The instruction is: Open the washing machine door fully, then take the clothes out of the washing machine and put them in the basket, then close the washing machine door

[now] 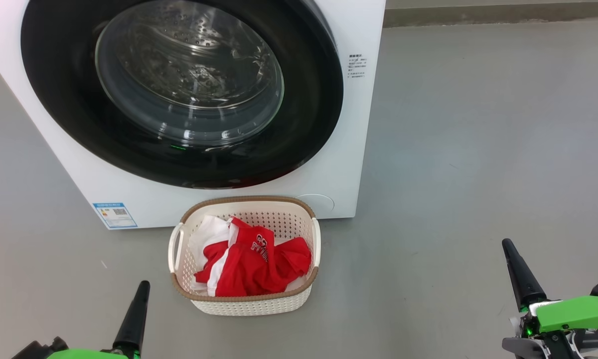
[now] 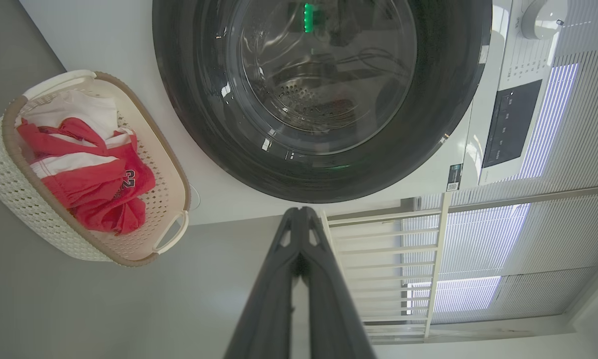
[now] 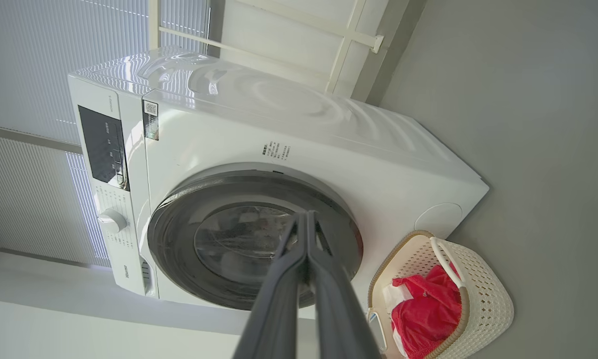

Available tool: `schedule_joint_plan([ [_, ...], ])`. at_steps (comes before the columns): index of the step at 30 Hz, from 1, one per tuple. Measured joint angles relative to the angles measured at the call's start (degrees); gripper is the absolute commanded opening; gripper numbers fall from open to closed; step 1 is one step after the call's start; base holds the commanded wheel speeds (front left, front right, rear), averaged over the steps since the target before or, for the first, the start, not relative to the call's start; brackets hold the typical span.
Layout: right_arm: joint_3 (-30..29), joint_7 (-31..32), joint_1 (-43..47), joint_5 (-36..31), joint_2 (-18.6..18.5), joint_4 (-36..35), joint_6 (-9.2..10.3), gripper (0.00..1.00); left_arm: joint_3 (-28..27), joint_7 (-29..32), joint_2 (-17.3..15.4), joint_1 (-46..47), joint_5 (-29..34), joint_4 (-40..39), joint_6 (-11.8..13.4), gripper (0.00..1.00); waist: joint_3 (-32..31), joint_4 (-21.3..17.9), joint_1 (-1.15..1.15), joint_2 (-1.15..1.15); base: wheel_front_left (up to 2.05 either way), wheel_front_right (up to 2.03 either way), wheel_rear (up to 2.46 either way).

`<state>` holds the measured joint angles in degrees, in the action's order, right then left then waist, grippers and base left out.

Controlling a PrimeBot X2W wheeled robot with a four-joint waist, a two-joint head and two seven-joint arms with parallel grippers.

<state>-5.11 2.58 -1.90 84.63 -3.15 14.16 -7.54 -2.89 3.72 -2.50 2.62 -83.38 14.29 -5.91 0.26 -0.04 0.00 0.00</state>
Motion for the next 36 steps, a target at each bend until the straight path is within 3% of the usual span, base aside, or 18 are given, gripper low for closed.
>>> schedule_joint_plan([
  [15,-0.47,2.08,-1.46,8.53,-0.1,1.14,0.02,0.0,-1.13,2.03,0.01,1.16,-8.56,0.86,-0.77,0.0,-0.08,0.04,0.0,0.0,0.0,0.0,0.0],
  [36,-1.23,2.56,-1.59,8.66,-0.08,1.2,0.02,0.0,-1.27,2.33,0.03,1.17,-8.56,0.92,-1.18,0.0,-0.08,0.04,0.0,0.0,0.0,0.0,0.0],
])
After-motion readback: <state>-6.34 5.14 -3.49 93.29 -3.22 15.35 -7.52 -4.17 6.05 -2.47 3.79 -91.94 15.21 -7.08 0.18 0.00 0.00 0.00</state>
